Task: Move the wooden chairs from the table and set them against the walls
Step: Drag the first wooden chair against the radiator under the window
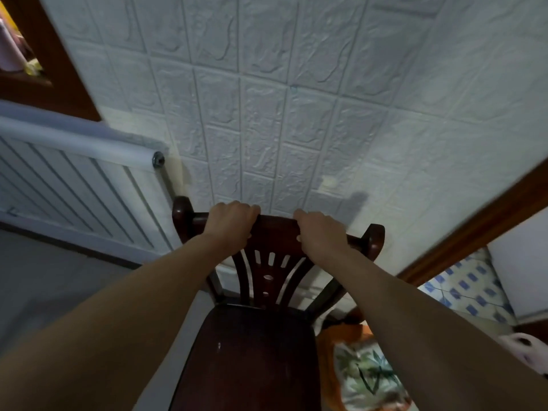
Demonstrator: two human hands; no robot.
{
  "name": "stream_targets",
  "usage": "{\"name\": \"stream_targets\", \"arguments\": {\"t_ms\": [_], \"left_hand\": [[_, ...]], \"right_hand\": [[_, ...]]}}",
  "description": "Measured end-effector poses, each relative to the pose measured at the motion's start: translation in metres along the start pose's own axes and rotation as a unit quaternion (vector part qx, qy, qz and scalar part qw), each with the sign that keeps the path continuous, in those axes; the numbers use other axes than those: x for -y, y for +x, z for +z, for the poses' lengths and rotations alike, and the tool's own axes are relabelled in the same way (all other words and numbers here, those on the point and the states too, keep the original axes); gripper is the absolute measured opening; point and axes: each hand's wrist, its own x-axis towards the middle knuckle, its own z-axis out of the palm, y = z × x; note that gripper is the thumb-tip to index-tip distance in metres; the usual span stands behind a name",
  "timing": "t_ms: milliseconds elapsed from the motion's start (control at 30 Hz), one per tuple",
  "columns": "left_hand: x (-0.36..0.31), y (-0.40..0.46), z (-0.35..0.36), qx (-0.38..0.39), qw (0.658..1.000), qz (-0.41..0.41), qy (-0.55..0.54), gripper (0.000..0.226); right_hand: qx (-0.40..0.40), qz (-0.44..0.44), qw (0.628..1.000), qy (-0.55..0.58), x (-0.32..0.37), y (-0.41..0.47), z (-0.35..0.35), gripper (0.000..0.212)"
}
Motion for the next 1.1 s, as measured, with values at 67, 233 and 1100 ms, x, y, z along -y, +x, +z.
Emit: {"name": "stream_targets", "arguments": {"t_ms": [67, 233, 1100], "left_hand": [[0.001, 0.012, 0.004, 0.002, 1.0, -0.003, -0.004, 0.026], [-0.002, 0.029, 0.01, -0.007, 1.0, -0.013, -0.024, 0.027], [0.016, -0.098, -0.041, 0.128, 0.973, -0.155, -0.109, 0.07]], "right_hand": [[-0.003, 0.001, 1.0, 0.002, -0.005, 0.01, 0.004, 0.022], [-0.026, 0.005, 1.0, -0.011, -0.016, 0.028, 0.015, 0.026], [0.139, -0.084, 0.987, 0.004, 0.069, -0.022, -0.002, 0.059]]}}
